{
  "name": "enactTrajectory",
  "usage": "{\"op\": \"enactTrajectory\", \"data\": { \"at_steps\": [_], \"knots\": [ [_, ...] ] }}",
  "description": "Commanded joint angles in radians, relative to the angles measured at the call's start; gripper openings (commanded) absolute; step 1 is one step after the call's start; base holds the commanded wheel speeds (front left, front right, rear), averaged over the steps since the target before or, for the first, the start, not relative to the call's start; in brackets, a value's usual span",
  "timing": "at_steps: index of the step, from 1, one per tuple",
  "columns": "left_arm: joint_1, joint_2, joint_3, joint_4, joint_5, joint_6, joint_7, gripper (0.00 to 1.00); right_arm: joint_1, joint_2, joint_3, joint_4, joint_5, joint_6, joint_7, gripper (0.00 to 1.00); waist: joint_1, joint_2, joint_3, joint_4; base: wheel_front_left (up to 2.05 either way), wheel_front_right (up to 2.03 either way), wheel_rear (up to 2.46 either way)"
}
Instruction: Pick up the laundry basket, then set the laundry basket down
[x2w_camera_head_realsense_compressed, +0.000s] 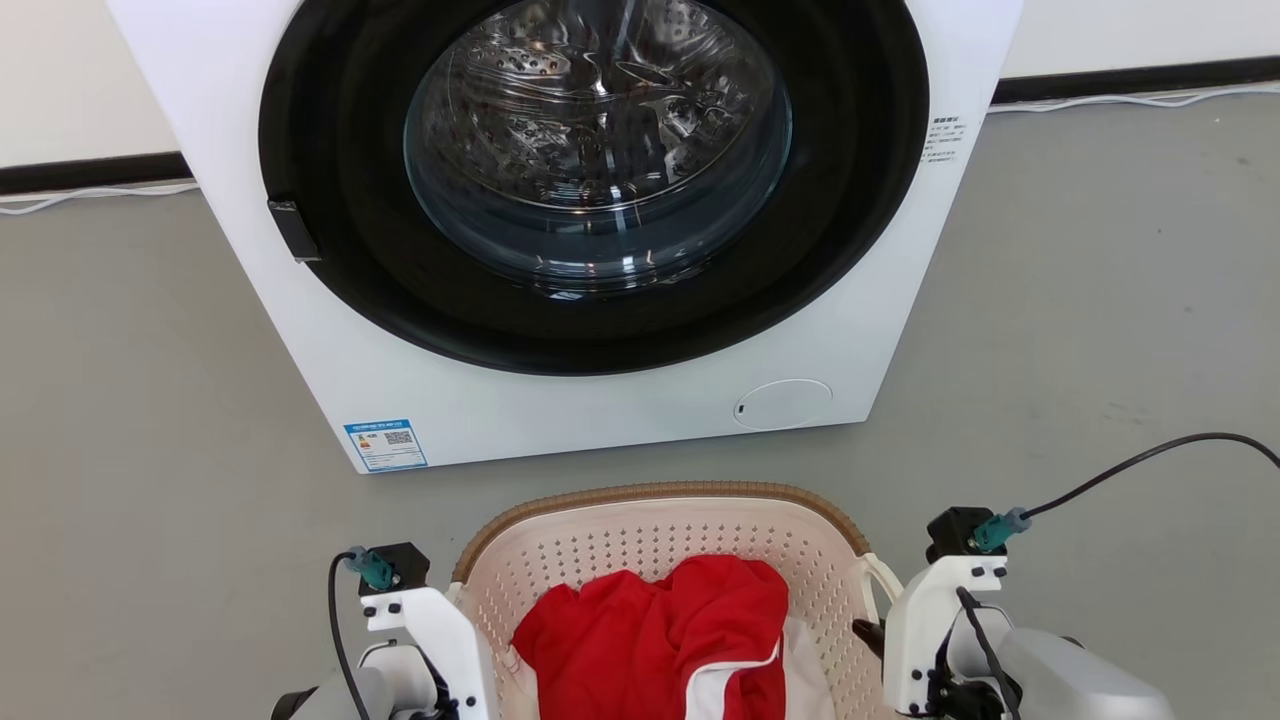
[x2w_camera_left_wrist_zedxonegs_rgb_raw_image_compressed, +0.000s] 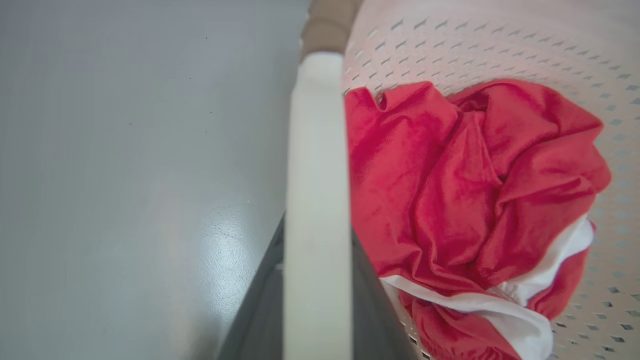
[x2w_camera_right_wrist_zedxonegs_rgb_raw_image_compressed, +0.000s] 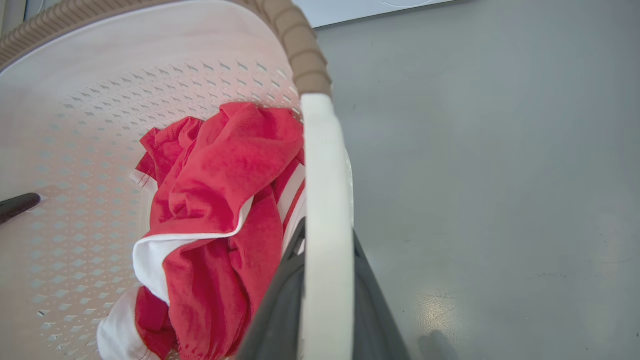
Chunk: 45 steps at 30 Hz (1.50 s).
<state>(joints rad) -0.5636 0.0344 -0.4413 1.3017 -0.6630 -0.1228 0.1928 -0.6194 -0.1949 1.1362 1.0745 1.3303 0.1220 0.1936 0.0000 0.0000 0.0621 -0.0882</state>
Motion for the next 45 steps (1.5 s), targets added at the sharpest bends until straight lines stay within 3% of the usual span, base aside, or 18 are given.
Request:
{"op": "enactTrajectory", "data": {
  "at_steps": [1, 35, 45],
  "knots": [
    [-0.018, 0.028, 0.015, -0.012, -0.004, -0.008, 0.004, 0.0, -0.025, -0.008, 0.006, -0.02, 0.007, 0.009, -0.007, 0.0, 0.0, 0.0, 0.001, -0.001, 0.0, 0.0, 0.0],
    [-0.028, 0.031, -0.014, -0.011, -0.041, -0.008, -0.001, 0.0, -0.048, -0.008, 0.097, -0.033, 0.082, 0.009, -0.033, 0.0, 0.0, 0.0, 0.014, 0.0, 0.0, 0.0, 0.0],
    [-0.055, 0.03, -0.021, -0.011, -0.043, -0.005, -0.031, 0.0, -0.07, -0.021, 0.109, -0.054, 0.085, 0.009, -0.075, 0.0, 0.0, 0.0, 0.076, 0.002, 0.0, 0.0, 0.0]
  ]
}}
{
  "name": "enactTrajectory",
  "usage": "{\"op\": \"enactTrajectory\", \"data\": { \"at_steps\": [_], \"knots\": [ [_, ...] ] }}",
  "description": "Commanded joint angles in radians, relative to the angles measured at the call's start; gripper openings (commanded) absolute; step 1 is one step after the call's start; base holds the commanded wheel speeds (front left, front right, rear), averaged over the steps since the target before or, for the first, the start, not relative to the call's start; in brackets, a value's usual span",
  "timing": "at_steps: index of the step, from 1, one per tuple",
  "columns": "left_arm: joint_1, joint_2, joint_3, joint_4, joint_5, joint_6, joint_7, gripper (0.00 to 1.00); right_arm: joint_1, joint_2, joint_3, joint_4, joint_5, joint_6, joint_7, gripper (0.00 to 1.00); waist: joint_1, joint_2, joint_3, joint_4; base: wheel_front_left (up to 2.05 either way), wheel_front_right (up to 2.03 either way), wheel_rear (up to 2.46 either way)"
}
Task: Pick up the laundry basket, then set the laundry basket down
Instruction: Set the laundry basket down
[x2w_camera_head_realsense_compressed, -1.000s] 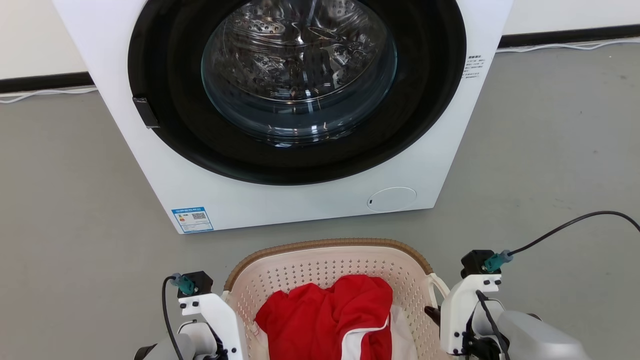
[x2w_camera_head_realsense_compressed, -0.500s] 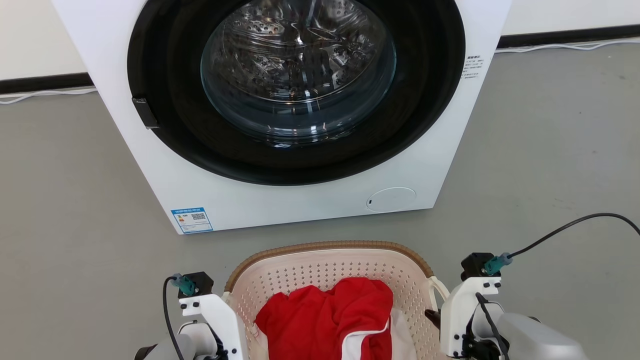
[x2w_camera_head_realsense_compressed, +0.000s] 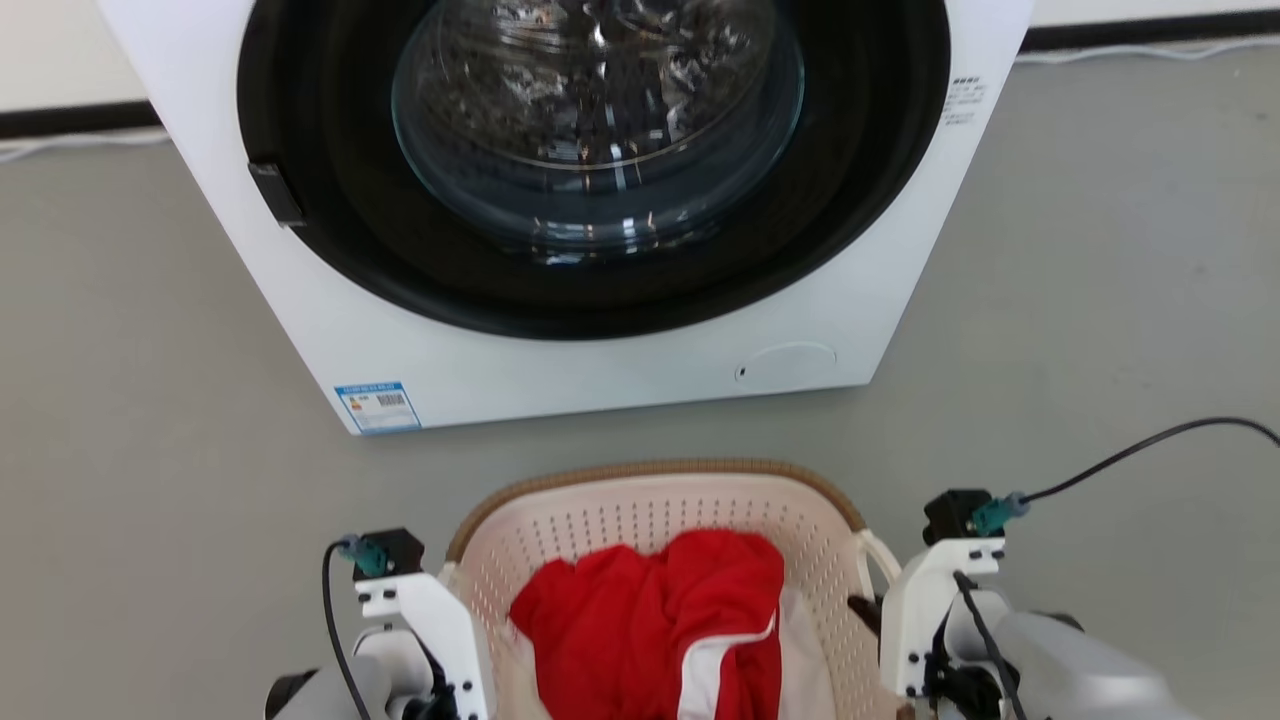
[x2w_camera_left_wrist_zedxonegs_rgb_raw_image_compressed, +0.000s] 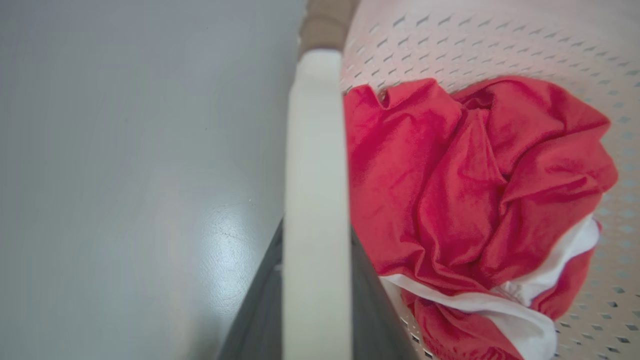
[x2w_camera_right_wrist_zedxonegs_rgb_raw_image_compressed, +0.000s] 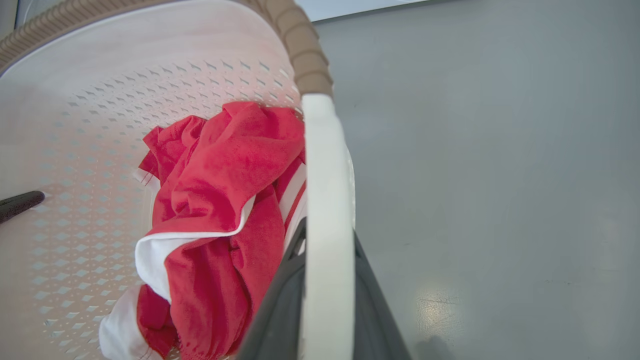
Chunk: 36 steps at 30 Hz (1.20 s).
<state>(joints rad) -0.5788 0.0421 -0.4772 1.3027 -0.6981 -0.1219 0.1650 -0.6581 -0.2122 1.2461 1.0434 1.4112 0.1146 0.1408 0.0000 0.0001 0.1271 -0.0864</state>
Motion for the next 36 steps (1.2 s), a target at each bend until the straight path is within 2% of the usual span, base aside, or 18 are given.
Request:
{"op": "enactTrajectory", "data": {
  "at_steps": [1, 26, 36],
  "knots": [
    [-0.045, 0.022, 0.014, -0.012, -0.007, -0.006, -0.009, 0.0, -0.036, -0.007, 0.0, -0.025, 0.003, 0.016, -0.028, 0.0, 0.0, -0.0001, 0.023, 0.001, 0.0, 0.0, 0.0],
    [-0.242, 0.021, 0.001, -0.012, 0.004, 0.01, -0.234, 0.0, -0.181, -0.06, 0.016, -0.057, -0.015, 0.016, -0.256, 0.0, 0.0, -0.0001, 0.409, 0.025, 0.0, 0.0, 0.0],
    [-0.3, 0.025, -0.009, -0.012, 0.011, 0.014, -0.286, 0.0, -0.227, -0.071, 0.021, -0.056, -0.014, 0.016, -0.314, 0.0, 0.0, -0.0001, 0.525, 0.033, 0.0, 0.0, 0.0]
  ]
}}
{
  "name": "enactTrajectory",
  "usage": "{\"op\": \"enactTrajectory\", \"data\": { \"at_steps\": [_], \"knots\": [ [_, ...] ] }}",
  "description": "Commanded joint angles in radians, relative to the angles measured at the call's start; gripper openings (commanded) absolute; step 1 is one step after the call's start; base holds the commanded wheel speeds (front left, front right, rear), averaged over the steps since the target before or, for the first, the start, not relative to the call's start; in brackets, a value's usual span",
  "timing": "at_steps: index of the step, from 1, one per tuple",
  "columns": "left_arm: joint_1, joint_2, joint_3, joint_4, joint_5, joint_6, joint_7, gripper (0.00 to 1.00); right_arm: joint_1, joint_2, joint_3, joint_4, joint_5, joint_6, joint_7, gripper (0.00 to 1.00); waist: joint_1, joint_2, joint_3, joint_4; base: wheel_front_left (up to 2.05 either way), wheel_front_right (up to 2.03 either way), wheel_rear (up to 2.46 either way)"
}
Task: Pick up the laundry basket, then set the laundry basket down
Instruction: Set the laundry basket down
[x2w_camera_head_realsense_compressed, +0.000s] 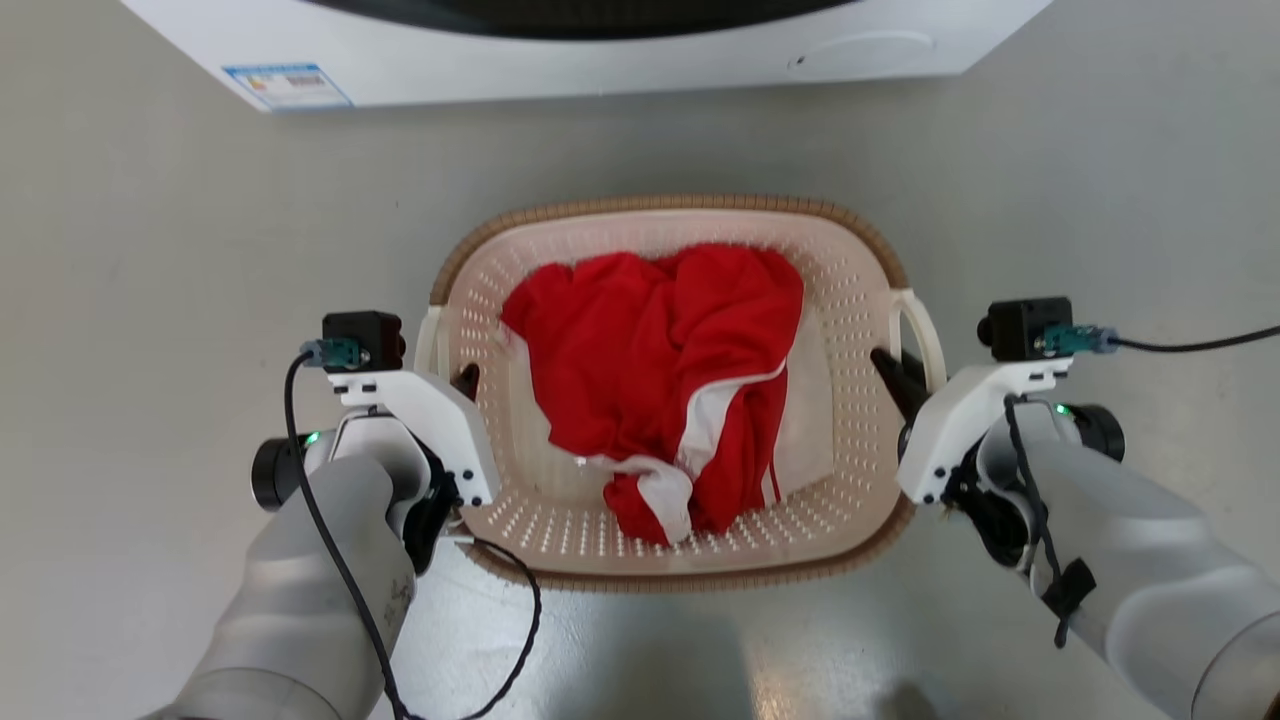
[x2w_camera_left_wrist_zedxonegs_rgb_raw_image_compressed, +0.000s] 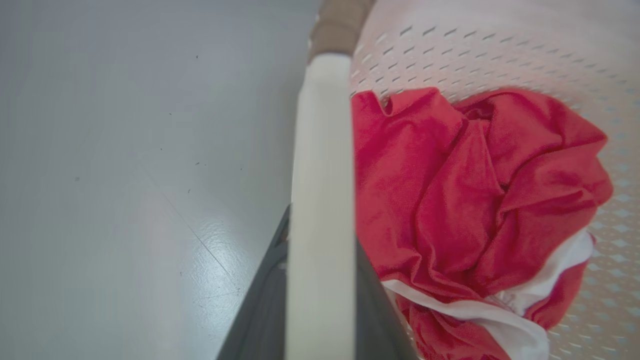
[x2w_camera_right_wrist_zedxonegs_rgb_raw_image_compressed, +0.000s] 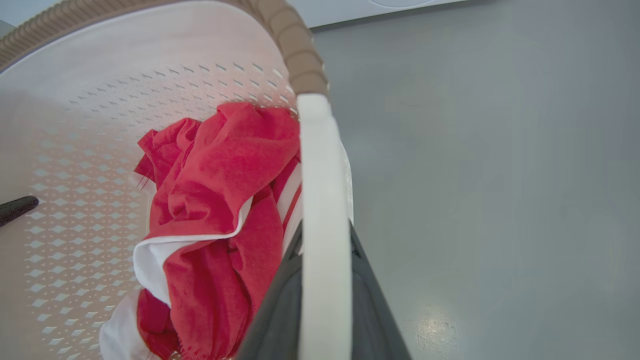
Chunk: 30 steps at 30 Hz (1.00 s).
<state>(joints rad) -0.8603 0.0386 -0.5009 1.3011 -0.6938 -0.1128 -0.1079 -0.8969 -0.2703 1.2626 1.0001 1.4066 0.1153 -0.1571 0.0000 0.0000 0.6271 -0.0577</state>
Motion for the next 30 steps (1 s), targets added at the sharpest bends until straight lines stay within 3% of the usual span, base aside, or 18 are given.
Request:
{"op": "enactTrajectory", "data": {
  "at_steps": [1, 21, 30],
  "knots": [
    [-0.025, 0.028, 0.015, -0.01, 0.007, 0.006, -0.021, 0.0, 0.006, -0.013, 0.005, -0.013, -0.01, 0.015, -0.022, 0.0, 0.0, 0.0, 0.036, 0.006, 0.0, 0.0, 0.0],
    [-0.129, 0.023, 0.004, -0.01, 0.008, 0.01, -0.129, 0.0, -0.083, -0.028, 0.009, -0.005, -0.013, 0.015, -0.097, 0.0, 0.0, 0.0, 0.224, 0.021, 0.0, 0.0, 0.0],
    [-0.156, 0.018, 0.006, -0.01, 0.009, 0.018, -0.152, 0.0, -0.1, -0.022, -0.043, 0.001, -0.039, 0.015, -0.104, 0.0, 0.0, 0.0, 0.274, 0.027, 0.0, 0.0, 0.0]
  ]
}}
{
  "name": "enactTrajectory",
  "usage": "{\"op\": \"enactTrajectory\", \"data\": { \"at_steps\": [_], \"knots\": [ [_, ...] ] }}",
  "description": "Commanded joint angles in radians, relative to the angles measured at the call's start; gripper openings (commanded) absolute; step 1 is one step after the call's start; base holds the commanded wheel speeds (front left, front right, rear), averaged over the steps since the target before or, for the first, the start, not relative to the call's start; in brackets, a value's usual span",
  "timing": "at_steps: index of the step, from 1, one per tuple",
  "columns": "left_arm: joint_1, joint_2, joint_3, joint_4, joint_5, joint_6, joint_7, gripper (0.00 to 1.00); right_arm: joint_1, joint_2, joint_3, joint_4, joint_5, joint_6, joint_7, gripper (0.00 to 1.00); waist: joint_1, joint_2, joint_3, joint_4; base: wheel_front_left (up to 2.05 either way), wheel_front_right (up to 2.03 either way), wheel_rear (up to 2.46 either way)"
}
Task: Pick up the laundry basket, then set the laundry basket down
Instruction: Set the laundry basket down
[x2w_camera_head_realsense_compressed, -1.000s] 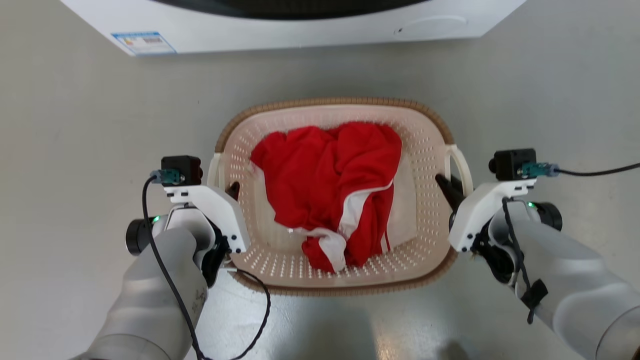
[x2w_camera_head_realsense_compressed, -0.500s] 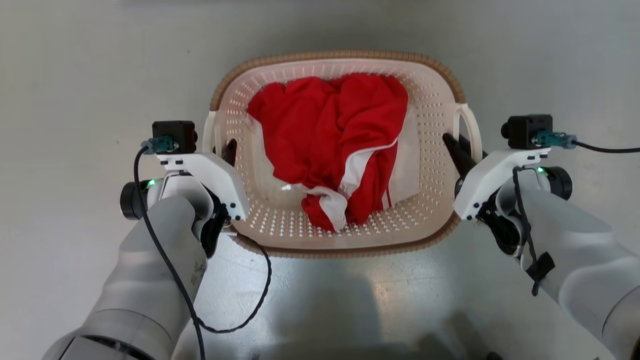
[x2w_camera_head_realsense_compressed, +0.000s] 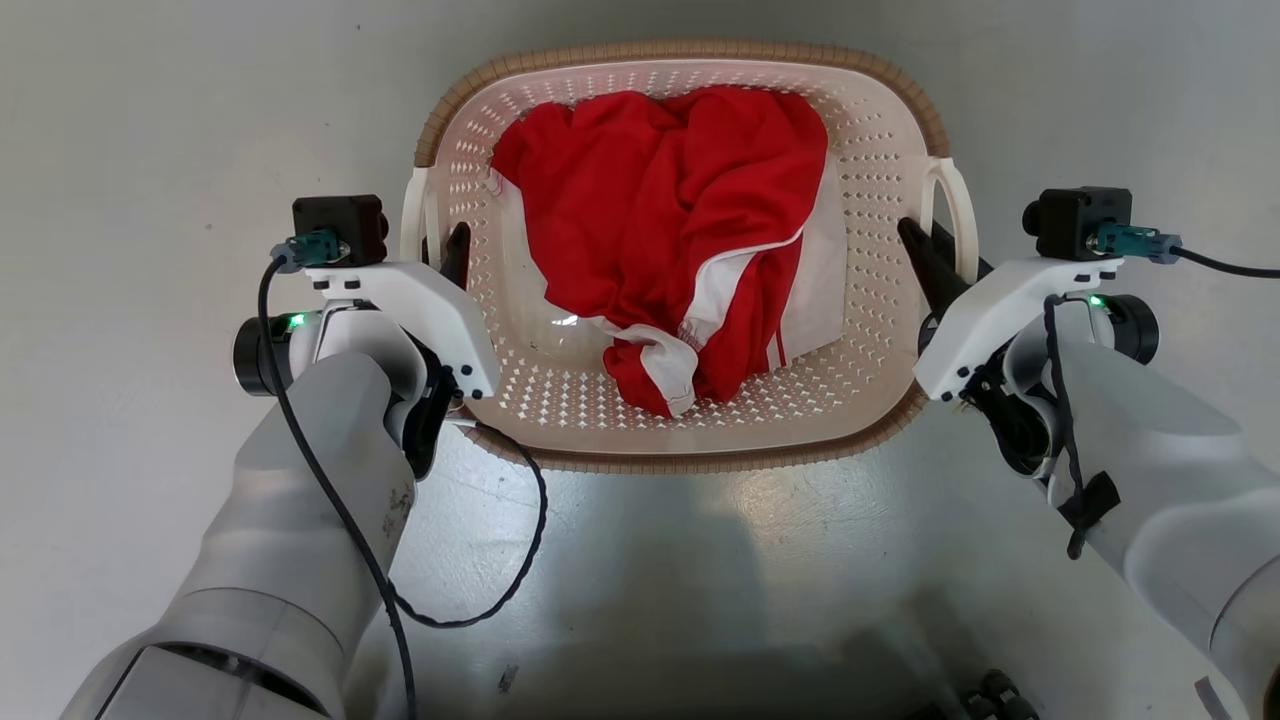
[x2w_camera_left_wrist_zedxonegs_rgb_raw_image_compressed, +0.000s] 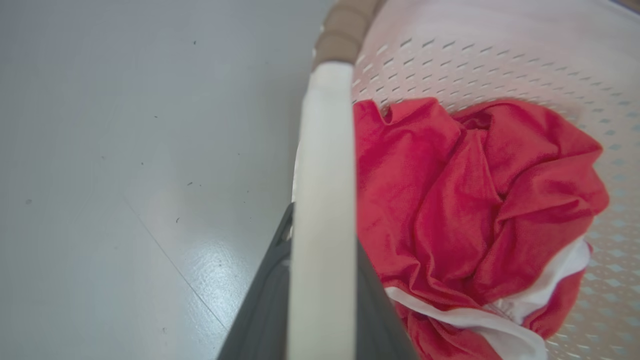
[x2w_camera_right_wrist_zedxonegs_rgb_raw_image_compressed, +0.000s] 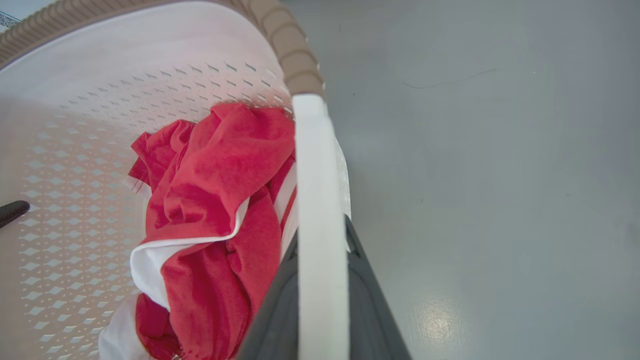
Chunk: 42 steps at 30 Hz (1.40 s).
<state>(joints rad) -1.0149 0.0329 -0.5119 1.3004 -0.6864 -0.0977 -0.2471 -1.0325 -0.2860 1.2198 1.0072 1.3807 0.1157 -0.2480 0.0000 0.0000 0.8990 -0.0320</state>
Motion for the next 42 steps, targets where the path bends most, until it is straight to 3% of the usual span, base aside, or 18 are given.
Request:
{"op": "enactTrajectory", "data": {
  "at_steps": [1, 11, 12, 13, 30, 42],
  "knots": [
    [-0.002, 0.023, 0.017, -0.01, 0.001, 0.004, -0.013, 0.0, 0.037, -0.006, -0.007, -0.006, -0.018, 0.015, -0.013, 0.0, 0.0, 0.0, 0.004, 0.001, 0.0, 0.0, 0.0],
    [-0.008, 0.021, 0.017, -0.011, 0.002, 0.005, -0.014, 0.0, 0.05, -0.001, -0.039, 0.005, -0.046, 0.015, -0.014, 0.0, 0.0, 0.0, 0.017, 0.007, 0.0, 0.0, 0.0],
    [-0.008, 0.021, 0.019, -0.01, 0.002, 0.009, -0.014, 0.32, 0.054, 0.001, -0.035, 0.014, -0.043, 0.015, -0.014, 0.46, 0.0, 0.0, 0.017, 0.007, 0.0, 0.0, 0.0],
    [-0.006, 0.021, 0.02, -0.01, 0.0, 0.013, -0.014, 0.98, 0.051, 0.003, -0.039, 0.018, -0.042, 0.015, -0.014, 1.0, 0.0, 0.0, 0.018, 0.007, 0.0, 0.0, 0.0],
    [0.016, 0.027, 0.007, -0.01, -0.001, 0.027, -0.015, 1.0, 0.064, 0.022, -0.067, 0.042, -0.062, 0.015, -0.014, 1.0, 0.0, 0.0, -0.013, 0.004, 0.0, 0.0, 0.0],
    [0.107, 0.055, 0.024, -0.044, 0.018, 0.042, -0.015, 1.0, 0.146, 0.021, -0.15, 0.032, -0.099, 0.015, -0.014, 1.0, 0.0, 0.0, -0.191, -0.006, 0.0, 0.0, 0.0]
  ]
}}
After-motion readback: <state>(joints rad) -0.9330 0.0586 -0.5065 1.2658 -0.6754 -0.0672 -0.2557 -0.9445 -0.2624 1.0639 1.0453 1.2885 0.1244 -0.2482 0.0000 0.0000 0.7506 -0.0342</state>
